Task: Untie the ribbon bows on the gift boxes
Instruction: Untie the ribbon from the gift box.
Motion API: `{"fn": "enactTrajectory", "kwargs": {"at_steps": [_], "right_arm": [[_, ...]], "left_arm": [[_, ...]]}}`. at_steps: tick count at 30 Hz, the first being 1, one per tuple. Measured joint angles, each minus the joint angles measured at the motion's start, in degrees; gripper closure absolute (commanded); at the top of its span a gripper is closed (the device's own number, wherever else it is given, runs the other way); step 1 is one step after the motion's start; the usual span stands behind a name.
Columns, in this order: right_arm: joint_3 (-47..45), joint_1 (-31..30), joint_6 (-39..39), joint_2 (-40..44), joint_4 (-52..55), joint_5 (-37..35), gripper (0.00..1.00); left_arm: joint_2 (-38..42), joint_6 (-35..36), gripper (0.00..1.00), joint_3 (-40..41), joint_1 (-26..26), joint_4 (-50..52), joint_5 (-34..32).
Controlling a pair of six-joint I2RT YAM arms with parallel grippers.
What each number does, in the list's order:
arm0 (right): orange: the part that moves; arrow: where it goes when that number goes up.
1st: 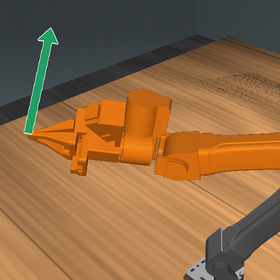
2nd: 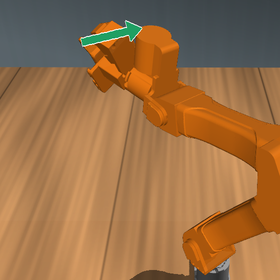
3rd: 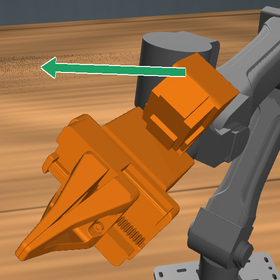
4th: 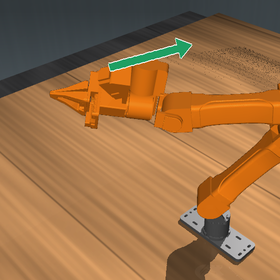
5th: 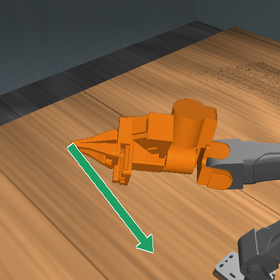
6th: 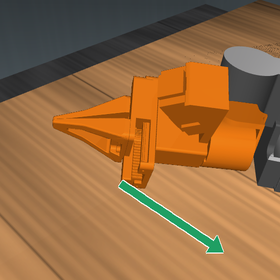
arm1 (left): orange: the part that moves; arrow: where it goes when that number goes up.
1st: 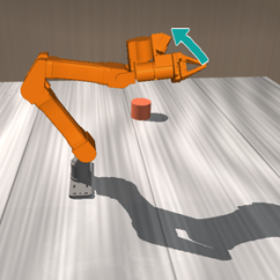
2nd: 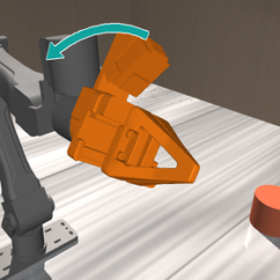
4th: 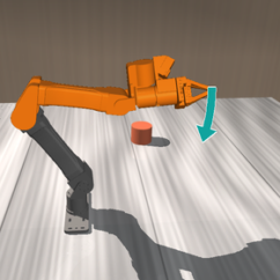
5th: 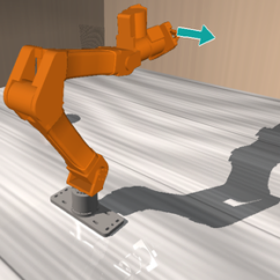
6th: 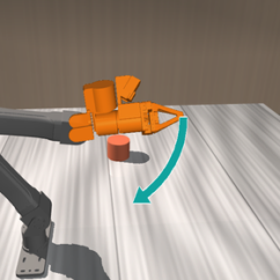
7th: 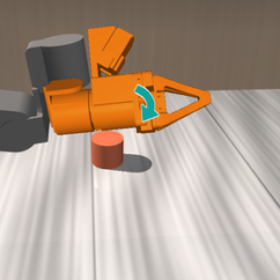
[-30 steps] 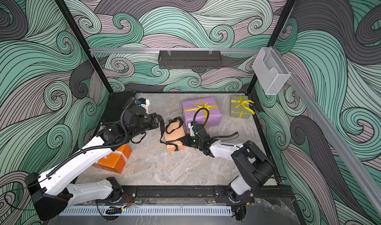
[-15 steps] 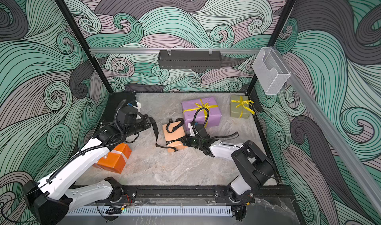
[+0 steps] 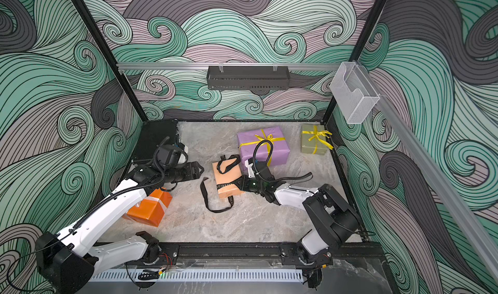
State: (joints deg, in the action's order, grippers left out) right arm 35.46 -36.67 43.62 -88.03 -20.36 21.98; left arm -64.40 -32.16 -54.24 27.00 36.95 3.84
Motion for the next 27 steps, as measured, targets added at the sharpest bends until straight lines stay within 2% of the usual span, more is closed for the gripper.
{"fn": "enactTrajectory", "kwargs": {"at_steps": [3, 7, 12, 14, 18, 21, 25, 27], "right_arm": [[0.0, 0.0, -0.3, 0.1, -0.2, 0.6, 0.69], [0.0, 0.0, -1.2, 0.4, -0.8, 1.6, 0.58], [-1.9, 0.1, -2.3, 3.2, -1.8, 2.5, 0.38], [-3.8, 0.2, -2.7, 5.7, -2.1, 2.5, 0.34], [-8.3, 0.3, -2.8, 12.2, -3.7, 1.3, 0.29], [-11.8, 0.4, -3.0, 19.8, -2.7, -4.1, 0.23], [-16.3, 1.0, -2.7, 32.5, 0.8, -16.4, 0.17], [-18.8, 1.7, -2.4, 38.6, 2.5, -22.1, 0.17]], "left_arm": [[0.4, 1.3, 0.02, 3.2, 0.0, 0.2, 2.6], [0.4, 3.7, 0.01, 3.3, 0.5, 1.2, 5.7], [-2.7, 9.6, 0.02, -4.0, 7.3, 3.5, 5.6], [-5.5, 13.2, 0.01, -8.0, 10.6, 4.0, 5.3], [-10.8, 18.4, 0.01, -12.6, 14.0, 4.2, 4.6], [-16.4, 22.0, 0.01, -16.6, 15.7, 4.9, 3.7], [-26.0, 26.8, 0.02, -24.2, 17.1, 6.4, 1.2], [-30.8, 28.6, 0.06, -28.0, 17.5, 7.6, -0.5]]}}
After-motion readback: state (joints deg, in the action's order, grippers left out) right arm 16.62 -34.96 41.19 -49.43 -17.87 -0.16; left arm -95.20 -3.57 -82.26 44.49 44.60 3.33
